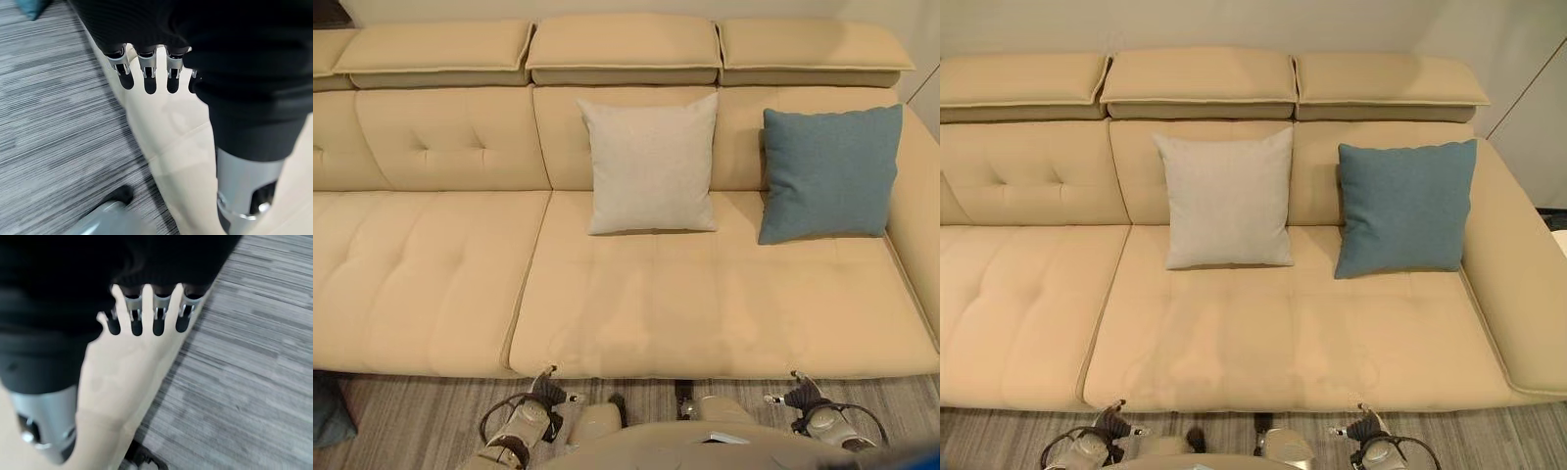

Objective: Pick up all the scattered cushions and arrange them neatly on the sofa.

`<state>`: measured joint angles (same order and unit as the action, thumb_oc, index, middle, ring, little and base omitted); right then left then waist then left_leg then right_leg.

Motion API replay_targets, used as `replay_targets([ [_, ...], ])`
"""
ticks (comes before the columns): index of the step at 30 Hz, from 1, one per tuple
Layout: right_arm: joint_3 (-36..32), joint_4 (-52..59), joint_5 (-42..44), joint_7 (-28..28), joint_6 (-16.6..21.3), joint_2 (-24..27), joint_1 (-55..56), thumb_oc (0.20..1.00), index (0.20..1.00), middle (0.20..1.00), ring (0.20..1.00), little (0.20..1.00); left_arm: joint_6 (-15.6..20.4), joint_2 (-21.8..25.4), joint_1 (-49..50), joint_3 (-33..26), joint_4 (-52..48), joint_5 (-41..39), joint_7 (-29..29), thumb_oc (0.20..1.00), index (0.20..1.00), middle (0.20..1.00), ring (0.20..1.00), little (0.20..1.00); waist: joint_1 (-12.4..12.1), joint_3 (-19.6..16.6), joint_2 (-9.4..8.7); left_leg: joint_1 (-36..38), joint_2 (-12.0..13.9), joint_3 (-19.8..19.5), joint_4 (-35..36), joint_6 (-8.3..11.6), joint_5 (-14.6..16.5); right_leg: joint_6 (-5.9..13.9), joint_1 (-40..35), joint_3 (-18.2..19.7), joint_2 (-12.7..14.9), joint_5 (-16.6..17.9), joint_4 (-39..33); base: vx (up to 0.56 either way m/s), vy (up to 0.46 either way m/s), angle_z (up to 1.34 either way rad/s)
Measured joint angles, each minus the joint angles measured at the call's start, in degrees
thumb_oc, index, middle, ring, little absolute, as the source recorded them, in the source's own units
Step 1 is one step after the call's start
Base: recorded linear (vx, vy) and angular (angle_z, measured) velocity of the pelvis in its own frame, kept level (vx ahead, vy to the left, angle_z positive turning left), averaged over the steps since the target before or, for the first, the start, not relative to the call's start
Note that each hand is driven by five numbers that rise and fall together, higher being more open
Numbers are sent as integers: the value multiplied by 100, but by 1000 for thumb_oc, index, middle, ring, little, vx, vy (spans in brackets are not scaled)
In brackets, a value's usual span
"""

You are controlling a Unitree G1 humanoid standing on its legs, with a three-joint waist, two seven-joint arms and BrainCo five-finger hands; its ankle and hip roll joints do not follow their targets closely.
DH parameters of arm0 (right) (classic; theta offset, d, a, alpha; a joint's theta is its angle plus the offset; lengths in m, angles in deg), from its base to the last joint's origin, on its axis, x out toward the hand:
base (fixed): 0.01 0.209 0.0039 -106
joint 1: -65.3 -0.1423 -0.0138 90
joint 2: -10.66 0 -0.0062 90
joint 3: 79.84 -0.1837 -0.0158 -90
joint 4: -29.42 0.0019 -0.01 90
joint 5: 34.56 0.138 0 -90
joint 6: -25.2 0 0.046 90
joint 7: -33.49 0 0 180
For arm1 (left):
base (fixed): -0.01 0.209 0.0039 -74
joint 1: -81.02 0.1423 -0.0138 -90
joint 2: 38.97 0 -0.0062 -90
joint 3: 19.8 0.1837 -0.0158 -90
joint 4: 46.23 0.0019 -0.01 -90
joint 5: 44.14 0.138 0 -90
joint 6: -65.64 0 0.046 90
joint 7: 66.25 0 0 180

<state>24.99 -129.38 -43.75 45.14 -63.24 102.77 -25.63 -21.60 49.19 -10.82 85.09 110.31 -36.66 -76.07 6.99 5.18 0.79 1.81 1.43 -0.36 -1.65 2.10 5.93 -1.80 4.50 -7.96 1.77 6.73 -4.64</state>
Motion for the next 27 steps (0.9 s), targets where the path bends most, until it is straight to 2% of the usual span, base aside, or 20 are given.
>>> replay_targets([
  [1,-9,-71,0,-12,-7,-59,-61,1000,1000,1000,1000,1000,11,-2,-81,120,-11,-1,4,1000,1000,1000,1000,1000,-15,17,-26,53,-75,45,220,-192,-156,96,127,64,67,31,112,-193,200,5],
  [2,-10,-82,0,-13,-17,-107,-84,1000,1000,1000,1000,1000,3,-3,-111,188,0,-2,4,1000,1000,1000,1000,1000,-31,8,-94,132,-197,75,354,-273,-240,183,148,103,199,65,129,-172,185,-13],
  [3,-11,-83,0,-11,-36,-134,-129,1000,1000,1000,1000,1000,1,2,-85,210,2,-2,3,1000,1000,1000,1000,1000,-25,-12,-127,127,-275,104,417,-336,-289,255,167,110,269,99,131,-129,122,-15],
  [5,59,-75,-15,-12,-114,-200,-180,1000,1000,1000,1000,1000,-274,-88,-452,341,55,-9,-19,1000,1000,1000,1000,1000,-25,-13,-251,182,-474,156,631,-417,-448,487,367,241,427,115,250,-153,124,-8],
  [6,127,-99,-17,-13,-122,-240,-203,1000,1000,1000,1000,1000,-264,-92,-566,378,54,-6,-24,1000,1000,1000,1000,1000,-23,-30,-299,177,-522,165,679,-457,-497,518,418,262,468,135,275,-182,99,-25],
  [7,268,-147,-118,-9,-137,-368,-299,1000,1000,1000,1000,1000,-242,-68,-660,505,-6,-2,-71,1000,1000,1000,1000,1000,-25,-39,-466,172,-618,284,674,-536,-554,674,487,428,525,276,305,-188,53,-54],
  [9,382,-188,-245,-21,-139,-541,-406,1000,1000,1000,1000,1000,-204,-52,-768,535,-26,-1,-108,1000,1000,1000,1000,1000,19,-43,-649,149,-678,445,652,-624,-572,1014,548,569,582,375,334,-198,57,-43],
  [11,388,-320,-342,-40,-197,-643,-333,1000,1000,1000,1000,1000,-221,-59,-846,533,0,0,-131,1000,1000,1000,1000,1000,18,-23,-676,66,-611,465,684,-806,-622,1155,684,596,543,101,684,-174,46,5],
  [12,387,-450,-342,-52,-259,-658,-332,1000,1000,1000,1000,1000,-232,-59,-865,529,7,-1,-145,1000,1000,1000,1000,1000,-30,-9,-626,21,-497,488,691,-810,-702,1092,814,725,413,-163,1227,-130,8,7],
  [14,385,-531,-341,-58,-310,-647,-349,1000,1000,1000,1000,1000,-261,-36,-789,515,166,-2,-154,1000,1000,1000,1000,1000,-162,8,-521,-18,-283,470,682,-805,-776,1116,829,862,131,-848,2231,-79,-34,-1],
  [16,385,-530,-340,-59,-309,-632,-398,1000,1000,1000,1000,1000,-354,-64,-670,451,292,-3,-163,1000,1000,1000,1000,1000,-221,8,-496,-12,-237,443,669,-790,-791,1133,424,890,131,-1288,2360,-64,-81,2],
  [18,387,-532,-339,-68,-304,-633,-434,1000,1000,1000,1000,1000,-381,-110,-581,407,292,-3,-178,1000,1000,1000,1000,1000,-376,-23,-481,-22,-197,451,673,-738,-826,1143,-108,944,137,-1593,2025,-81,-119,-1],
  [20,392,-498,-341,-80,-299,-638,-452,1000,1000,1000,1000,1000,-384,-147,-550,416,284,-11,-184,1000,1000,1000,1000,1000,-502,-134,-485,-119,-171,495,690,-646,-887,1078,-405,922,190,-1627,1502,-23,-111,-18],
  [21,399,-444,-341,-89,-283,-649,-524,1000,1000,1000,1000,1000,-388,-88,-523,406,284,-11,-184,1000,1000,1000,1000,1000,-525,-176,-568,-152,-241,511,693,-558,-886,878,-633,924,224,-1579,930,-35,-156,-23],
  [22,401,-419,-341,-90,-273,-609,-544,1000,1000,1000,1000,1000,-390,-193,-481,408,282,-11,-186,1000,1000,1000,1000,1000,-451,-264,-477,-201,-149,493,692,-452,-943,611,-745,911,149,-1363,619,-60,-216,-10],
  [25,620,-438,-339,-140,-261,-650,-289,1000,1000,1000,1000,1000,-364,-351,-393,425,310,-13,-187,1000,1000,1000,1000,1000,-464,-540,-559,-365,98,413,589,-200,-1015,400,-889,907,-182,-1149,252,-189,-220,11],
  [26,609,-392,-334,-125,-187,-645,-186,1000,1000,1000,1000,1000,-215,-277,-333,424,223,-9,-195,1000,1000,1000,1000,1000,-434,-546,-590,-728,193,249,278,-71,-1005,410,-701,848,-305,-1165,341,-194,-131,45],
  [27,613,-406,-329,-125,-178,-652,-117,1000,1000,1000,1000,1000,-211,-217,-346,404,220,-12,-201,1000,1000,1000,1000,1000,-440,-538,-668,-956,248,116,126,40,-1066,373,-609,817,-398,-1159,306,-245,-116,73],
])
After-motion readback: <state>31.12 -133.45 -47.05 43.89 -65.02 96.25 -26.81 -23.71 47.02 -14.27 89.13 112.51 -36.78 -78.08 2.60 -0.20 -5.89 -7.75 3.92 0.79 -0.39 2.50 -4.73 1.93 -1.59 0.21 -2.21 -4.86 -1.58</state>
